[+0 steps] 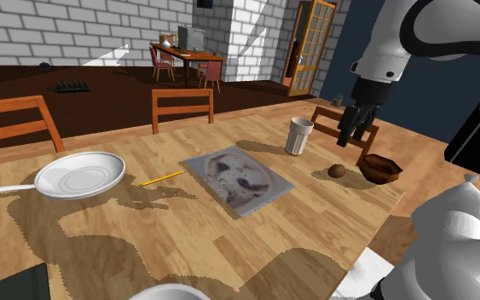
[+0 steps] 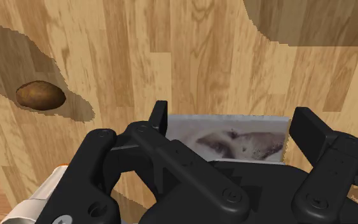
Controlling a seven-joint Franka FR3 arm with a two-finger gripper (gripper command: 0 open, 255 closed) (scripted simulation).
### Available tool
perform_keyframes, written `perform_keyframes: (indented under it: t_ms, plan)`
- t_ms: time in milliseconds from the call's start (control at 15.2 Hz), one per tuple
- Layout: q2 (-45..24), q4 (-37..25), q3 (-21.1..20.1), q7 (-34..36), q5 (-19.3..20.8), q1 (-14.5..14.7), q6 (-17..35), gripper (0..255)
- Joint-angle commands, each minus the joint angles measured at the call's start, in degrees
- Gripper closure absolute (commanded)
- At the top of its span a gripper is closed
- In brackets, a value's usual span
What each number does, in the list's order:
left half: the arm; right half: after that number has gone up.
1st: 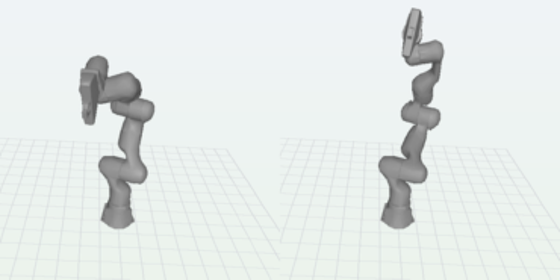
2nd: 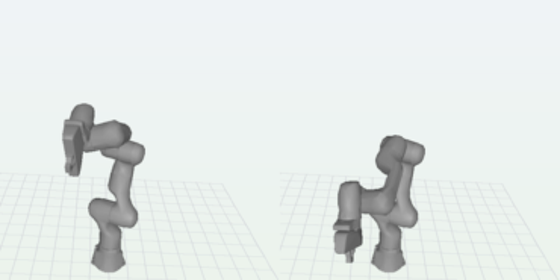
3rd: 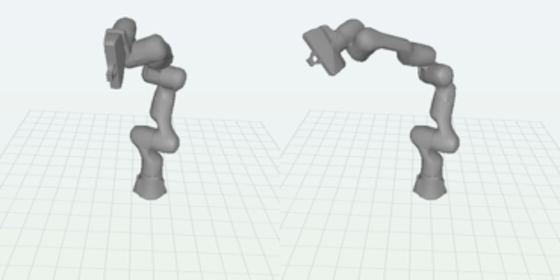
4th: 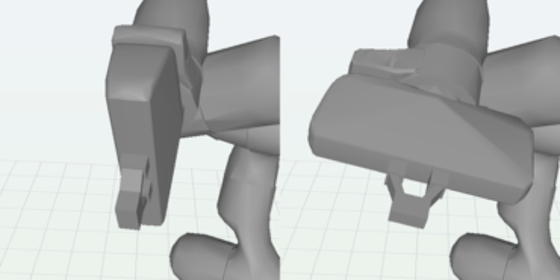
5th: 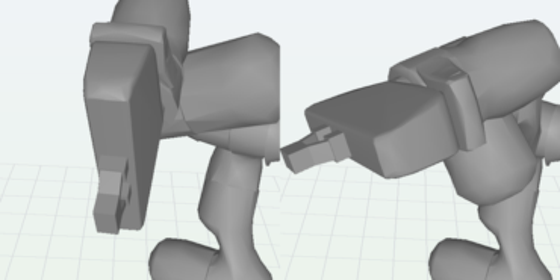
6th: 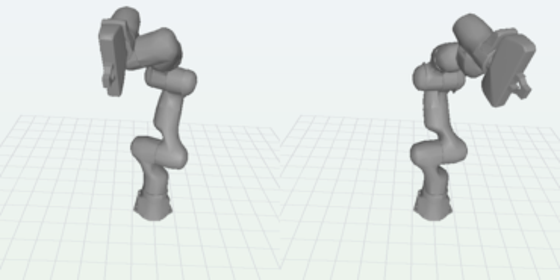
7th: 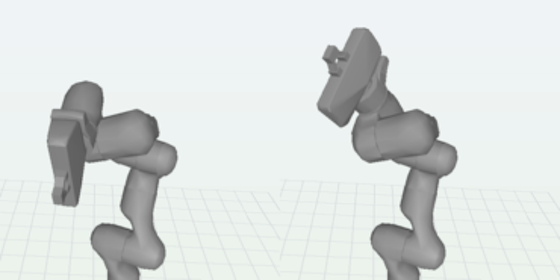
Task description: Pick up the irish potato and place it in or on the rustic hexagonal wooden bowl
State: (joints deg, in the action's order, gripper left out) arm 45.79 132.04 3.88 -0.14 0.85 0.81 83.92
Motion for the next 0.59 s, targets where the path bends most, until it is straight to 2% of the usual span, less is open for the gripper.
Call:
perform_keyframes:
  t_ms: [0,528]
  plan:
    - [0.0,0.0,0.0,0.0,0.0,0.0,0.0,0]
    - [1.9,8.1,11.8,-21.6,10.2,1.2,5.9,0]
